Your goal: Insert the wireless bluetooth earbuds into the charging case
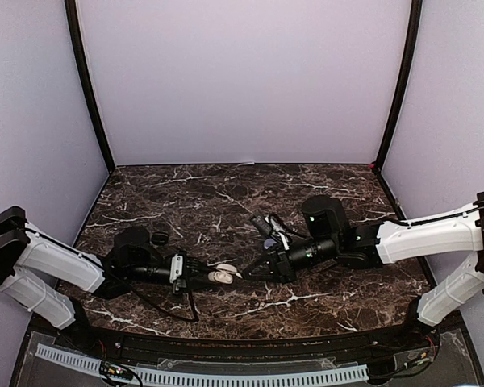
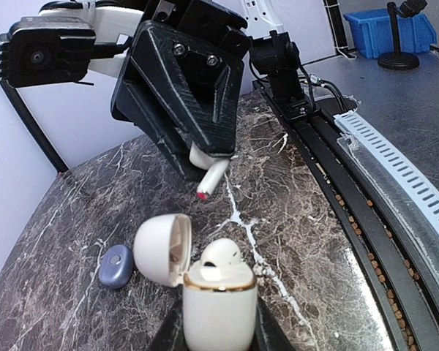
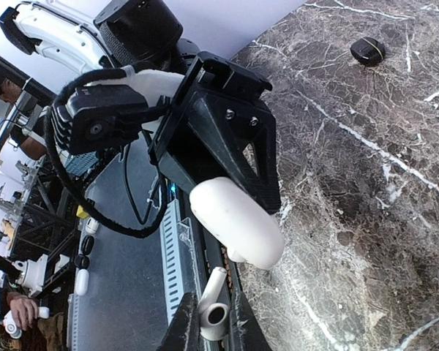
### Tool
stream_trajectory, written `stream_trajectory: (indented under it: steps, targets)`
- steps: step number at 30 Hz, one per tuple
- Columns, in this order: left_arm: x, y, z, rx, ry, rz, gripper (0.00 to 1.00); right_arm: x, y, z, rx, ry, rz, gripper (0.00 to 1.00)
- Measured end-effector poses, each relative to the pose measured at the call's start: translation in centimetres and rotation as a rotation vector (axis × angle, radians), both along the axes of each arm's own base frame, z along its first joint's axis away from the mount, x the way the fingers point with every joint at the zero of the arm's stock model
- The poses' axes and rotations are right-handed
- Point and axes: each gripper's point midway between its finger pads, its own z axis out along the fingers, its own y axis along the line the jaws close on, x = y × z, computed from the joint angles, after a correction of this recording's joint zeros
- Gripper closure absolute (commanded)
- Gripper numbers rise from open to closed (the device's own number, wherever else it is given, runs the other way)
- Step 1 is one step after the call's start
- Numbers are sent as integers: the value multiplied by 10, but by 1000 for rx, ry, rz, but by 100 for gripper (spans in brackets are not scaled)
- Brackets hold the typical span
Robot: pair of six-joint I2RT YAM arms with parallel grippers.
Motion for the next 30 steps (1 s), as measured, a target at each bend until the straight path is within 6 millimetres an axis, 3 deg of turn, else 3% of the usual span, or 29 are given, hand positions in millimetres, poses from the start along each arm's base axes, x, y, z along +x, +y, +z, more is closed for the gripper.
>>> stream_trajectory:
  steps: [30]
  targets:
    - [22, -32, -15, -50, -2, 60, 100, -4, -18, -10, -146, 189, -98, 100]
